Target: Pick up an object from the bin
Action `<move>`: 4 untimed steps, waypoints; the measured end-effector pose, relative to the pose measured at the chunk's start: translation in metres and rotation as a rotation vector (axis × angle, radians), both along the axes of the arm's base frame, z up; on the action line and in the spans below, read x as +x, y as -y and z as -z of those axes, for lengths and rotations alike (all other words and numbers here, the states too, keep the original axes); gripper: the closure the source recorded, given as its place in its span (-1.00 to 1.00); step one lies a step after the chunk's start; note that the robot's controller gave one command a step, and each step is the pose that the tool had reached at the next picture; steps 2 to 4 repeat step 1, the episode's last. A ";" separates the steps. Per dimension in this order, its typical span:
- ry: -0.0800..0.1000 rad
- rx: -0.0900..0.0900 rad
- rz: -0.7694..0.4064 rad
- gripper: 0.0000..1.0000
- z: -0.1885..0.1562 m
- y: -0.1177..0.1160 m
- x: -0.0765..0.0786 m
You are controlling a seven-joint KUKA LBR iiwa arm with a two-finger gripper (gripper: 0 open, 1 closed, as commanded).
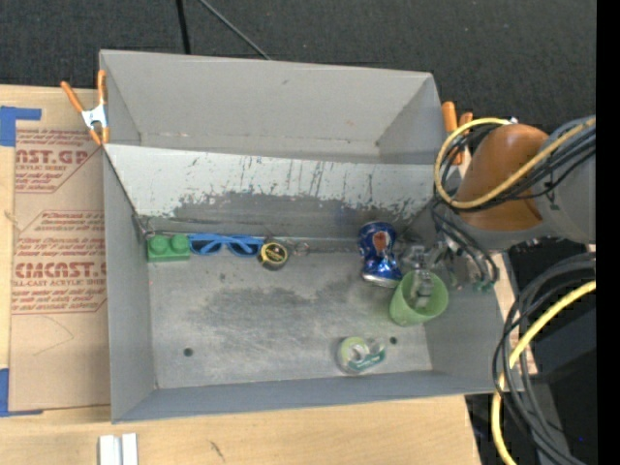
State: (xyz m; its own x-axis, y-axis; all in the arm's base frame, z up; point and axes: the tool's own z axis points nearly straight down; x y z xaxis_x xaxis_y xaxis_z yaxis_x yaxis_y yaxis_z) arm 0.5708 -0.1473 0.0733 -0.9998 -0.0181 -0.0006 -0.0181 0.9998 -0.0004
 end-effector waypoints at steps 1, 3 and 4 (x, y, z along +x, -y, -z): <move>0.008 -0.002 0.019 1.00 -0.139 0.000 -0.039; 0.008 -0.002 0.019 1.00 -0.139 0.000 -0.039; 0.008 -0.002 0.019 1.00 -0.139 0.000 -0.039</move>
Offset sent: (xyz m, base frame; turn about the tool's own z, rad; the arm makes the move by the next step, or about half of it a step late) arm -0.0399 0.0002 0.1338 0.0192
